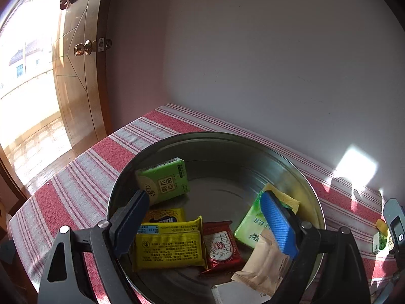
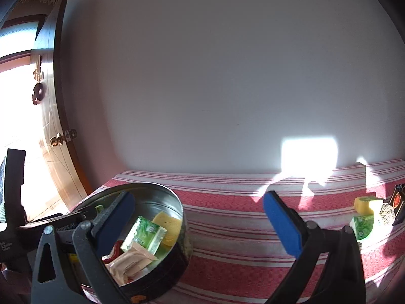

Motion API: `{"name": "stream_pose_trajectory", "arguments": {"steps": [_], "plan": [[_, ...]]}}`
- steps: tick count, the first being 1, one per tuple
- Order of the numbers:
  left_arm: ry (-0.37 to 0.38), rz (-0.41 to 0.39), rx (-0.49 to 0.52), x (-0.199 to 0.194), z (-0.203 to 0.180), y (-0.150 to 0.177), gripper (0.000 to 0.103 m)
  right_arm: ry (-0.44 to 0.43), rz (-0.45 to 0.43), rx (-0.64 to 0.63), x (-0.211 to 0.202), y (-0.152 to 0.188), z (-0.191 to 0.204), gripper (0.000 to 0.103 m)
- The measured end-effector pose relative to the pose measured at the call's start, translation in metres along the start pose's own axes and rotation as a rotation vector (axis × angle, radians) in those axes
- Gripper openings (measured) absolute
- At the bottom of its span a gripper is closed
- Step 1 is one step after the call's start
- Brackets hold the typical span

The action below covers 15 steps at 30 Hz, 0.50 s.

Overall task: Organize objects
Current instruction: 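Move both open tools back toward the remaining items on the cloth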

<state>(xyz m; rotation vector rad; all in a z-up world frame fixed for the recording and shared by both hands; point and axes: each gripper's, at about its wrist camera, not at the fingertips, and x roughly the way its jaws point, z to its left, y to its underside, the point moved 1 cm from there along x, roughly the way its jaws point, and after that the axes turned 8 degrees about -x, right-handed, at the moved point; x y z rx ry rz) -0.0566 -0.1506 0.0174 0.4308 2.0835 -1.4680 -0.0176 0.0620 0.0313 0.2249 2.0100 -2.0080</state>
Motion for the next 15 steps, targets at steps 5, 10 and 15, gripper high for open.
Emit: {"name": "stream_pose_trajectory", "arguments": {"steps": [5,10,15], "plan": [[0.027,-0.034,0.093,-0.011,-0.039,0.020,0.091,0.078,0.017,0.014,-0.008,0.010,-0.033,0.103],[0.046,-0.039,0.150,-0.017,-0.070,0.038,0.091,0.140,0.010,-0.001,-0.019,0.015,-0.056,0.103],[0.063,-0.045,0.184,-0.019,-0.093,0.053,0.091,0.224,-0.006,-0.054,-0.033,0.021,-0.077,0.103]]}}
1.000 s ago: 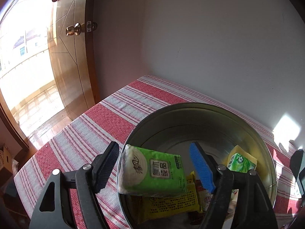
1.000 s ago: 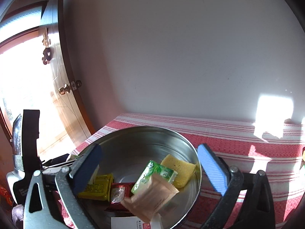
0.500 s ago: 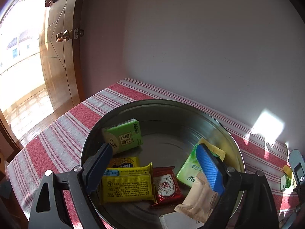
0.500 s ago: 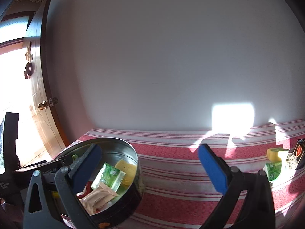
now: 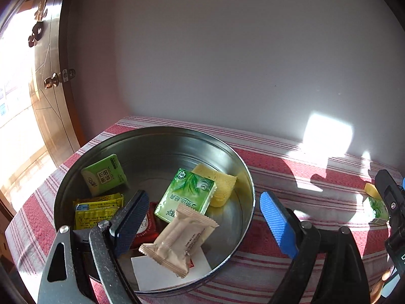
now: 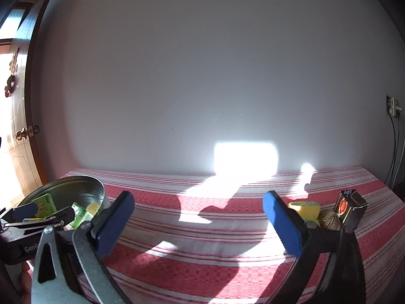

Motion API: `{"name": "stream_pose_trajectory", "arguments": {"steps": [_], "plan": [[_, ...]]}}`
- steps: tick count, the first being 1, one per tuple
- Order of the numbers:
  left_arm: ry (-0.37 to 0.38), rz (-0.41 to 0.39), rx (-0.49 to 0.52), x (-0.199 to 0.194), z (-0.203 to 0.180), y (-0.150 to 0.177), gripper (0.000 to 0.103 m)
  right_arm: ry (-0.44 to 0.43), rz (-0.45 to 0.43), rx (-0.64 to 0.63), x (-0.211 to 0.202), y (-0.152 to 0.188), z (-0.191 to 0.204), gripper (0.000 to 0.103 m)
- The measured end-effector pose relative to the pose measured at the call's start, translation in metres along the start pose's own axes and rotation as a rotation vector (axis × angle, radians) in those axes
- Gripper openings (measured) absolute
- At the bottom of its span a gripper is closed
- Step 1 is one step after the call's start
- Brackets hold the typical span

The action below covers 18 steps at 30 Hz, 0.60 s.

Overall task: Organize objects
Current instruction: 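Move both open tools back toward the remaining items on the cloth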

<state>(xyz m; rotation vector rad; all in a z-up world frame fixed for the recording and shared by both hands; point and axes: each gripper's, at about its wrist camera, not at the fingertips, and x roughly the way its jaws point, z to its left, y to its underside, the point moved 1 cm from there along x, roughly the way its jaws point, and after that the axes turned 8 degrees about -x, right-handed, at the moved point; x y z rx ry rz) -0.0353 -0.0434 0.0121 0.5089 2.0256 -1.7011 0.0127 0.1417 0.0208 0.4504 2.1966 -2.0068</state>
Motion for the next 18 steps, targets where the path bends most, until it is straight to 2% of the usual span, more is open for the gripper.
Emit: {"name": "stream_pose_trajectory", "arguments": {"steps": [4,8,18], "plan": [[0.014,-0.002,0.024,0.002,-0.021,0.010,0.091,0.050,0.042,-0.041,0.001,0.008,-0.020,0.103],[0.024,-0.007,0.066,0.004,-0.045,0.020,0.091,0.086,0.078,-0.016,0.001,0.014,-0.047,0.103],[0.108,0.002,0.153,0.007,-0.105,0.044,0.091,0.214,0.102,-0.009,-0.018,0.029,-0.116,0.103]]}}
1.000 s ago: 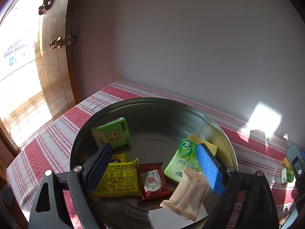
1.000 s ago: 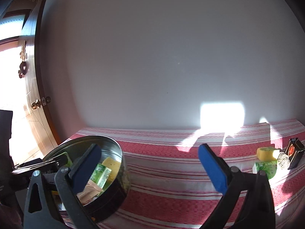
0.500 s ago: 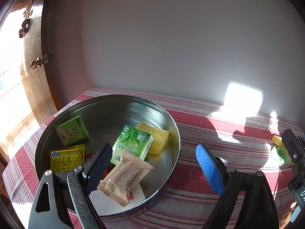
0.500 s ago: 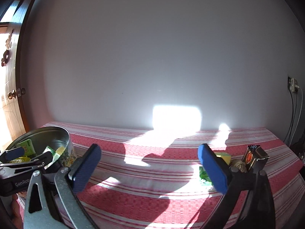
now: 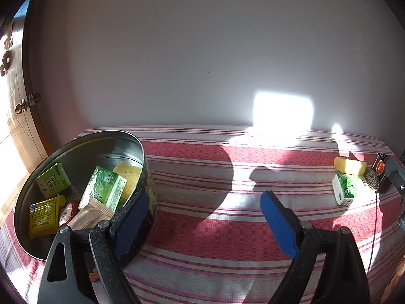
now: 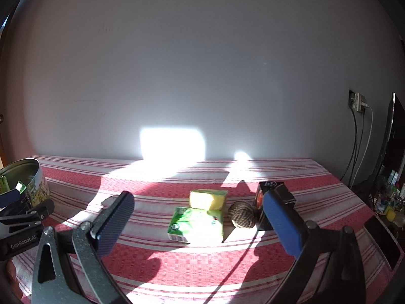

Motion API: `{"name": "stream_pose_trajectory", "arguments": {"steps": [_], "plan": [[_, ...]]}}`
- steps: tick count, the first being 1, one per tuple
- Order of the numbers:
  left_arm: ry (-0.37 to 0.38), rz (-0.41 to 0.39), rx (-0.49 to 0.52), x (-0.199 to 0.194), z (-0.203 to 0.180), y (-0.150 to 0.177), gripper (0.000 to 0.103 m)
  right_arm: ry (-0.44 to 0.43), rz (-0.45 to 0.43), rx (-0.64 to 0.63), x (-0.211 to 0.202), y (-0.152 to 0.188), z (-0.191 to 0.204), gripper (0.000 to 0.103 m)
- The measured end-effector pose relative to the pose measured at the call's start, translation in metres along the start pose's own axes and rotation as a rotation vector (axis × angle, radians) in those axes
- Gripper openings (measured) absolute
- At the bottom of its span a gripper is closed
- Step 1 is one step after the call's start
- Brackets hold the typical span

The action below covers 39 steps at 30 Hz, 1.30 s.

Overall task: Organize objects
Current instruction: 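Move both open tools back toward the remaining items on the cloth, then grasp the light green tissue pack with the left tool while the right tool grasps the black box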

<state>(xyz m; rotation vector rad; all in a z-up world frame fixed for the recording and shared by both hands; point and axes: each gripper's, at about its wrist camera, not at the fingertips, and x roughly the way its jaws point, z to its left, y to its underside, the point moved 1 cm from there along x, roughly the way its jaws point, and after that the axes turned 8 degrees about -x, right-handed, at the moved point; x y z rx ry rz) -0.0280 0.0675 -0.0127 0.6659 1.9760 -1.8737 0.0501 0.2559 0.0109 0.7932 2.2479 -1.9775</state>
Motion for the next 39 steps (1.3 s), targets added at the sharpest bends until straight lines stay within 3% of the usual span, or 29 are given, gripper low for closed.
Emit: {"name": "stream_pose_trajectory", "arguments": {"steps": [10,18,25,33,39], "plan": [[0.090,0.027,0.080,0.006,-0.057,0.011,0.091,0.071,0.068,0.059,0.004,0.020,-0.073,0.098],[0.171,0.070,0.157,0.013,-0.105,0.019,0.091,0.109,0.123,0.078,0.011,0.031,-0.110,0.089],[0.238,0.120,0.216,0.025,-0.155,0.023,0.091,0.100,0.144,0.139,0.015,0.038,-0.139,0.089],[0.305,0.227,0.214,0.047,-0.205,0.023,0.091,0.063,0.160,0.243,0.019,0.043,-0.163,0.090],[0.264,0.352,0.191,0.078,-0.214,0.028,0.091,0.034,0.172,0.276,0.023,0.045,-0.166,0.091]]}}
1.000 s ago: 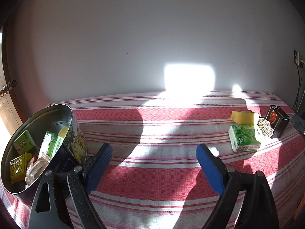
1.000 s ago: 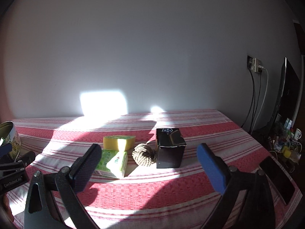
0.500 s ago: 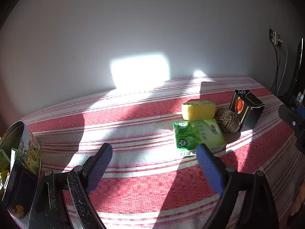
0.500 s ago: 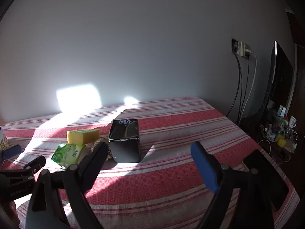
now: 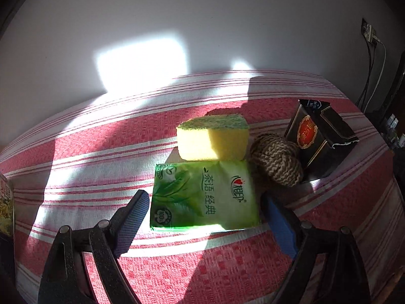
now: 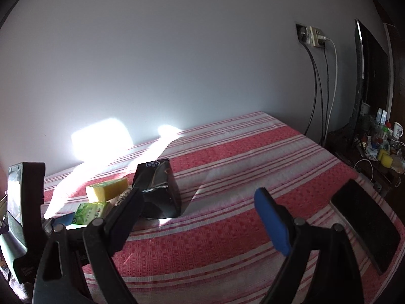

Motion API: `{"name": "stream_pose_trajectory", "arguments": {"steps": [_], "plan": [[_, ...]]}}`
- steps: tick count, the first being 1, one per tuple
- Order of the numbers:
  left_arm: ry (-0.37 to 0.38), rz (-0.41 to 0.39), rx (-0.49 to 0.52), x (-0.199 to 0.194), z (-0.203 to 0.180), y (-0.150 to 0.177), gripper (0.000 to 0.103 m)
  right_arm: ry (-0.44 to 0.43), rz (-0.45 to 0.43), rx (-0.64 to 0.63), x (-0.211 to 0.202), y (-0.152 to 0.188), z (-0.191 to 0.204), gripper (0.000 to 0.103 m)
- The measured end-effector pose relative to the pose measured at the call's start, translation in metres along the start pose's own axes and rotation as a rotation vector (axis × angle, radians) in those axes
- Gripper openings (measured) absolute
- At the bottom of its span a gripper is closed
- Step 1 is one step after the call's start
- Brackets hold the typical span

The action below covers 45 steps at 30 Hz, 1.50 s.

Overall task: Organize objects
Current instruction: 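Grasp the light green tissue pack with the left tool while the right tool grasps the black box, then carry the tissue pack and black box over the tin and release both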

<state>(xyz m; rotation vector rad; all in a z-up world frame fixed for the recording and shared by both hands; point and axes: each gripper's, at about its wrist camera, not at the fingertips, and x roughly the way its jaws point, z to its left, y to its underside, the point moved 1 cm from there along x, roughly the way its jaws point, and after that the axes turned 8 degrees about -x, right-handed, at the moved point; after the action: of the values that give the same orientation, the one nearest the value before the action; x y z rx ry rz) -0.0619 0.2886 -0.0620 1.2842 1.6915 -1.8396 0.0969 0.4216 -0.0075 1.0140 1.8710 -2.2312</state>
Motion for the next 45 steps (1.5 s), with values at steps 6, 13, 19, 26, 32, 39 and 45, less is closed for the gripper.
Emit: {"name": "stream_pose_trajectory", "arguments": {"steps": [6,13,19,26,32,39,45], "plan": [[0.004,-0.004,-0.034,0.004,0.011,-0.005,0.074,-0.029,0.028,-0.011,0.009,-0.001,0.007,0.091],[0.021,-0.027,-0.026,-0.010,0.019,-0.001,0.073,-0.088,0.079,-0.016,0.027,-0.008,0.023,0.091],[-0.010,-0.111,-0.064,-0.038,0.051,-0.003,0.073,-0.111,0.146,-0.059,0.055,-0.017,0.047,0.091],[-0.064,-0.154,-0.101,-0.043,0.076,-0.011,0.073,-0.049,0.247,-0.083,0.085,-0.012,0.061,0.074],[-0.056,-0.165,-0.087,-0.042,0.074,-0.011,0.074,-0.049,0.274,-0.015,0.093,-0.007,0.046,0.051],[-0.064,-0.215,-0.077,-0.057,0.075,-0.005,0.074,-0.177,0.080,0.037,0.031,-0.015,0.047,0.050],[-0.092,-0.241,-0.083,-0.076,0.089,0.006,0.074,-0.235,-0.005,0.007,-0.016,-0.011,0.079,0.050]]}}
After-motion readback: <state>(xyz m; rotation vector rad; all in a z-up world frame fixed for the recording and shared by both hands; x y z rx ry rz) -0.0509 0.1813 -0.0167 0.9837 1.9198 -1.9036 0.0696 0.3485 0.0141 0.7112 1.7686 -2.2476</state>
